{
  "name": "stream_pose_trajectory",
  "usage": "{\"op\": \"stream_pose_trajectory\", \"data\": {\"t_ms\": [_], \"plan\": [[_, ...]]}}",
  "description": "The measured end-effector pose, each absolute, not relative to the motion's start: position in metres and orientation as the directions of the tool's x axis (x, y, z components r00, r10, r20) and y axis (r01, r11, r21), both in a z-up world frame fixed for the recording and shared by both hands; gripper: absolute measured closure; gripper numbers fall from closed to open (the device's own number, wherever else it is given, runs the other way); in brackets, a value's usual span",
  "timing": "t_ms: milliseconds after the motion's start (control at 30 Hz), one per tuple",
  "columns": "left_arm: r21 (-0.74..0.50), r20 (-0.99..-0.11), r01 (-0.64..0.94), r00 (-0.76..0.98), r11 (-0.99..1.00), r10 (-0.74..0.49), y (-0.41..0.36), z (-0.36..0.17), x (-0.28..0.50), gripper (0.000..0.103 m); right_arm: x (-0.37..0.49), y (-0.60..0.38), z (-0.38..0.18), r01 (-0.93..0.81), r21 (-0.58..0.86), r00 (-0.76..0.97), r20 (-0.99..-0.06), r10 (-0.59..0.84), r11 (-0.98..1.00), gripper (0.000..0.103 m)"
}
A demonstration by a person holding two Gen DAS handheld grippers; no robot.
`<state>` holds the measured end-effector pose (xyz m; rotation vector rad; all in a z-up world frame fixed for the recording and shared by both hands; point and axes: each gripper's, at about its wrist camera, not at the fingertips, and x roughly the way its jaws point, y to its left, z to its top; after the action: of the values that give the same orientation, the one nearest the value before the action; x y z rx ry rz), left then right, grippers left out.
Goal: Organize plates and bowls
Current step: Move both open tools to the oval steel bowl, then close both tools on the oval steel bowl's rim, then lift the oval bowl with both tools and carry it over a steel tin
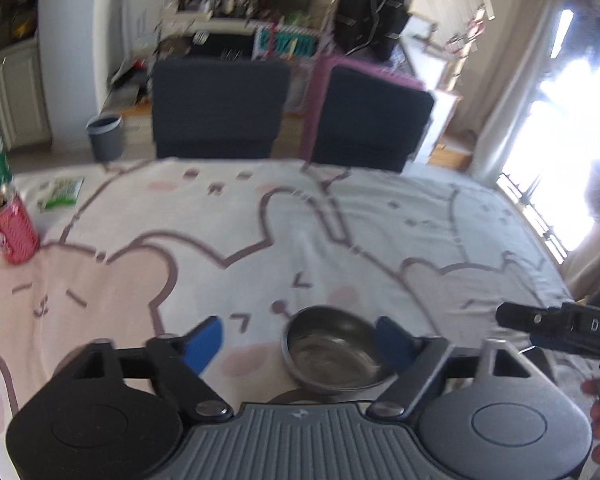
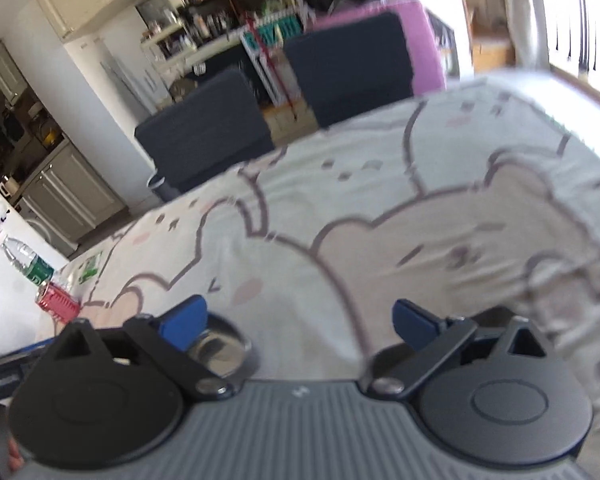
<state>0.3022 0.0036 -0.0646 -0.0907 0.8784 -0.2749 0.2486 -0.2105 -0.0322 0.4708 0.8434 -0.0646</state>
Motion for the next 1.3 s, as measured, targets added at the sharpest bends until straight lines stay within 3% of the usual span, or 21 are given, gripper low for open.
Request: {"op": "stream_pose_trajectory", "data": {"t_ms": [100,167,400,633,800,867,1300], "plan": [[-0.185,-0.782,0.186,0.567,0.965,-0.259,0.007,-0.081,0.317,0.042,0.269,-0.193,-0.047,0.237,0.373,0.610,-0.776,0.161,0.897,0.027],[-0.183,-0.798,0.180,0.547,0.966,-0.253,0.008,-0.092,0.326,0.044,0.280,-0.184,-0.058,0.224,0.360,0.573,-0.800,0.177,0.906,0.041],[-0.163,-0.840,0.190,0.488,0.968,-0.237,0.004,-0.124,0.347,0.054,0.307,-0.163,-0.089,0.220,0.376,0.490,-0.840,0.231,0.900,0.069],[-0.174,-0.860,0.214,0.443,0.961,-0.254,0.001,-0.141,0.356,0.061,0.327,-0.145,-0.113,0.220,0.317,0.411,-0.888,0.207,0.923,0.075],[-0.225,-0.848,0.244,0.427,0.943,-0.312,-0.004,-0.141,0.358,0.091,0.331,-0.144,-0.116,0.194,0.325,0.410,-0.884,0.225,0.926,0.089],[-0.217,-0.848,0.260,0.427,0.941,-0.313,-0.009,-0.139,0.356,0.096,0.332,-0.143,-0.114,0.185,0.321,0.414,-0.883,0.222,0.929,0.090],[-0.239,-0.756,0.257,0.556,0.936,-0.346,-0.016,-0.086,0.330,0.098,0.314,-0.158,-0.079,0.138,0.350,0.520,-0.822,0.233,0.926,0.095]]}}
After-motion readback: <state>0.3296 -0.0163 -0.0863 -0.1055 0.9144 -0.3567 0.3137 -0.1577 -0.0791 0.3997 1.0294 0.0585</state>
